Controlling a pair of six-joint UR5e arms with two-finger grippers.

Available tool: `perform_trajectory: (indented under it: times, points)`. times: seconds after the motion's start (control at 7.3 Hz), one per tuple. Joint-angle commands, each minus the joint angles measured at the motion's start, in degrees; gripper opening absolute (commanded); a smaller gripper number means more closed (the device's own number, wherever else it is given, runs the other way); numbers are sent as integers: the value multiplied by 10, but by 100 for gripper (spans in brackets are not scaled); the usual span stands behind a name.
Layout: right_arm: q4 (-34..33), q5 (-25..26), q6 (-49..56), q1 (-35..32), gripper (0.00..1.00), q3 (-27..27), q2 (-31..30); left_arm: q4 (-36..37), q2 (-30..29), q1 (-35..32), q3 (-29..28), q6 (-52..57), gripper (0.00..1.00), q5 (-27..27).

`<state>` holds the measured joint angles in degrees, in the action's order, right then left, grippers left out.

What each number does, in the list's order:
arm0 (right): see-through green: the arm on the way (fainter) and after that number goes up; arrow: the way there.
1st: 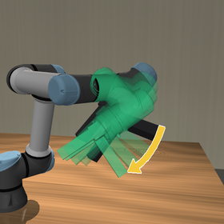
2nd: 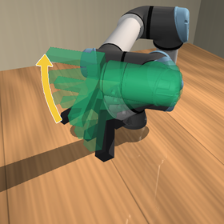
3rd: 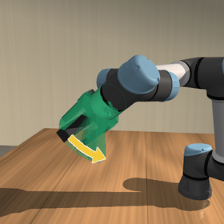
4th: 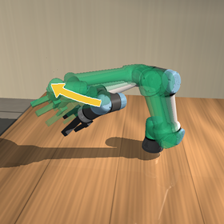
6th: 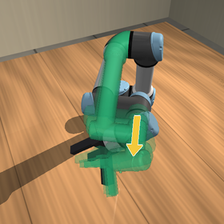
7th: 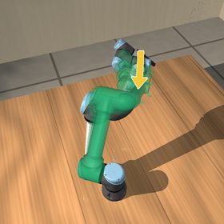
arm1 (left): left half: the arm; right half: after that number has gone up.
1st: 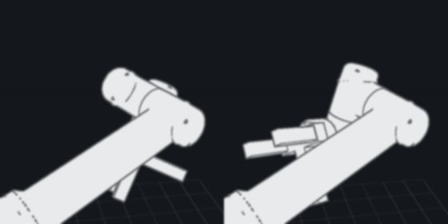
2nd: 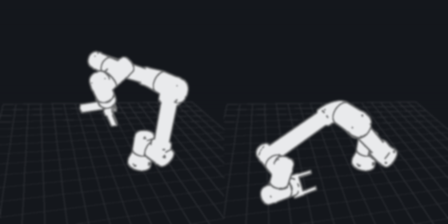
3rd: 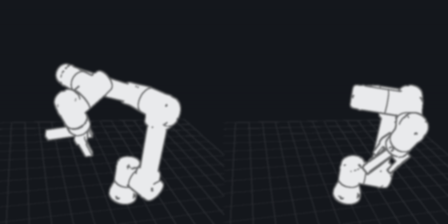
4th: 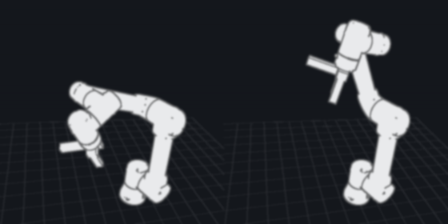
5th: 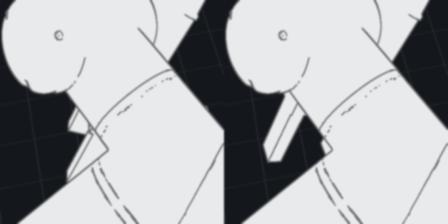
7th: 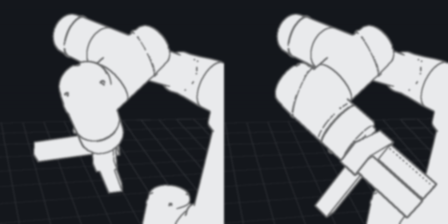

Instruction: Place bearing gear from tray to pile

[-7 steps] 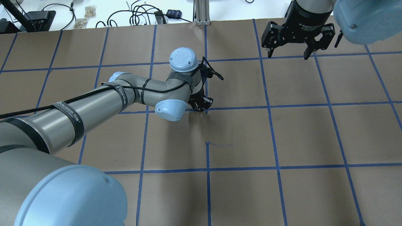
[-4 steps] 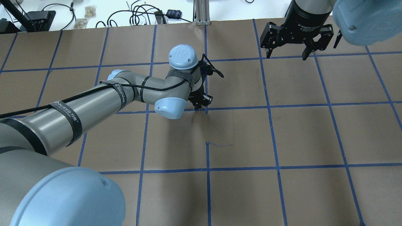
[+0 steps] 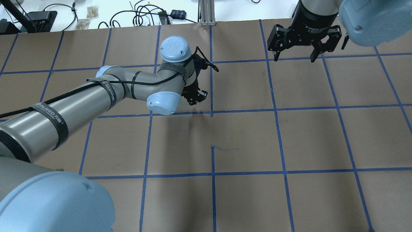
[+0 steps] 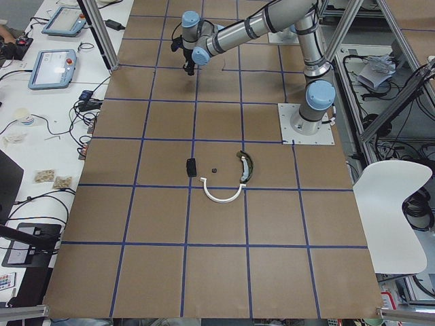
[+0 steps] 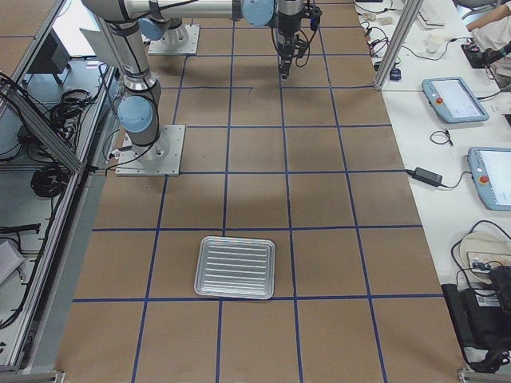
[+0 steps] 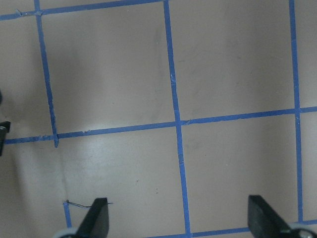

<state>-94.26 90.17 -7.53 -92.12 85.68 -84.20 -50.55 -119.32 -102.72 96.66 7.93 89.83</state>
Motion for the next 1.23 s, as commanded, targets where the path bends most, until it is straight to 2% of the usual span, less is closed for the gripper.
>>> perform_trajectory:
  times: [0.0,0.14,0.27,0.55,0.68,0.82,1.1]
  points:
    - [-5,-10,-10,0,100,-8,34,-74,36,106,3,104,0,37]
    - [11,3,-8,3,100,-20,48,-84,44,168,5,142,0,74]
    - [32,5,-7,4,100,-28,42,-97,51,225,12,163,0,78]
    - [22,-7,-5,7,100,-31,40,-107,66,303,37,198,0,82]
    - [1,-11,-2,7,100,-41,41,-108,73,344,49,251,0,84]
    - [2,-11,-5,5,100,-43,40,-110,80,390,62,282,0,105]
    - [-7,-11,-1,1,100,-42,40,-108,83,450,93,331,0,105]
